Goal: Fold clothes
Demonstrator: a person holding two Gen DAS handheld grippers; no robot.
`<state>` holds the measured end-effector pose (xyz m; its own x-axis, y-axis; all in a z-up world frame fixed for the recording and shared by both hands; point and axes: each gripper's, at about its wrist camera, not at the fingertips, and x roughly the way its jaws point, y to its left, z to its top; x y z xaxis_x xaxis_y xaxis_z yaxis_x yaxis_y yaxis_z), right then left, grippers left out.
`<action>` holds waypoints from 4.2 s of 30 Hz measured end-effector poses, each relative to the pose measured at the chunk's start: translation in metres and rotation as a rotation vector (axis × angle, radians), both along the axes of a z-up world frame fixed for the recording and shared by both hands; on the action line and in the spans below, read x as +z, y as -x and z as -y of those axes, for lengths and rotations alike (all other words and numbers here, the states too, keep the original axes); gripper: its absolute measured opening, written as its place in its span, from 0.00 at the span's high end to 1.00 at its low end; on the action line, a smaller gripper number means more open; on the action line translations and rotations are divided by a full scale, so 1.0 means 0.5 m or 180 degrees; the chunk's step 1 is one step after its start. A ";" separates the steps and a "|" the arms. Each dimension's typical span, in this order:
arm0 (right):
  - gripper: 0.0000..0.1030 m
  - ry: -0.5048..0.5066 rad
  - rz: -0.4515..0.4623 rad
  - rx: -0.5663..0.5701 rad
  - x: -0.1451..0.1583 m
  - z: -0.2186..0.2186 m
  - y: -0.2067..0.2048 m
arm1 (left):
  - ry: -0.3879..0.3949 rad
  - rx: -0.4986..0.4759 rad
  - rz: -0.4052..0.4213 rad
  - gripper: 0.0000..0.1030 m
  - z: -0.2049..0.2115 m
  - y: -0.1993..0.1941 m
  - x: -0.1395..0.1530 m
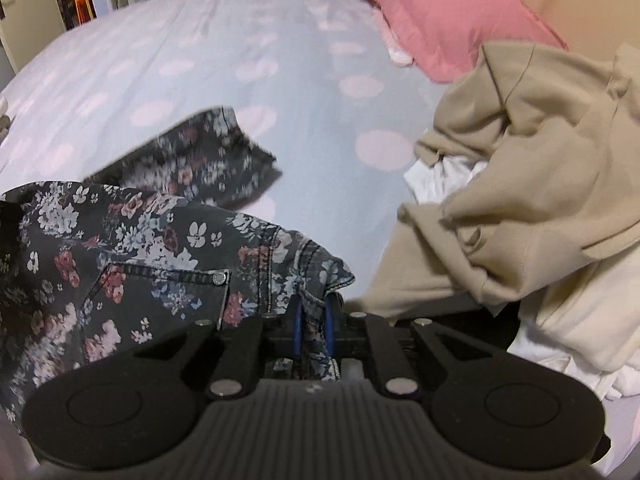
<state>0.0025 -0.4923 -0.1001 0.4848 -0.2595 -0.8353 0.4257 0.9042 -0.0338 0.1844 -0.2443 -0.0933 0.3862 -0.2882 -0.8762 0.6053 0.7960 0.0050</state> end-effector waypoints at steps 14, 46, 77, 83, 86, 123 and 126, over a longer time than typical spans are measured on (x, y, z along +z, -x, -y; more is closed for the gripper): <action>0.88 0.0886 0.0711 0.0116 0.254 -0.033 -0.075 | 0.0868 -0.0103 0.0643 0.99 -0.098 0.047 0.273; 0.84 -0.0139 -0.1051 0.1033 0.054 -0.181 0.129 | -0.0751 -0.1209 -0.0897 1.00 -0.258 0.325 -0.050; 0.56 -0.0254 -0.0629 0.0341 -0.004 0.027 -0.070 | -0.0399 -0.1034 -0.0566 0.73 0.003 0.103 -0.112; 0.55 -0.0303 -0.0571 0.0277 -0.058 0.051 -0.102 | -0.0319 -0.0988 -0.0529 0.98 0.004 0.085 -0.113; 0.84 -0.0333 -0.0569 0.0211 -0.076 0.054 -0.097 | -0.0280 -0.0914 -0.0423 0.99 -0.004 0.086 -0.089; 0.89 -0.0093 -0.0635 0.0165 -0.061 0.018 -0.071 | -0.0653 0.0266 -0.0624 0.56 -0.439 0.281 0.033; 0.89 -0.0085 -0.0648 0.0162 -0.062 0.017 -0.072 | -0.0471 0.0131 -0.0513 0.56 -0.390 0.263 0.048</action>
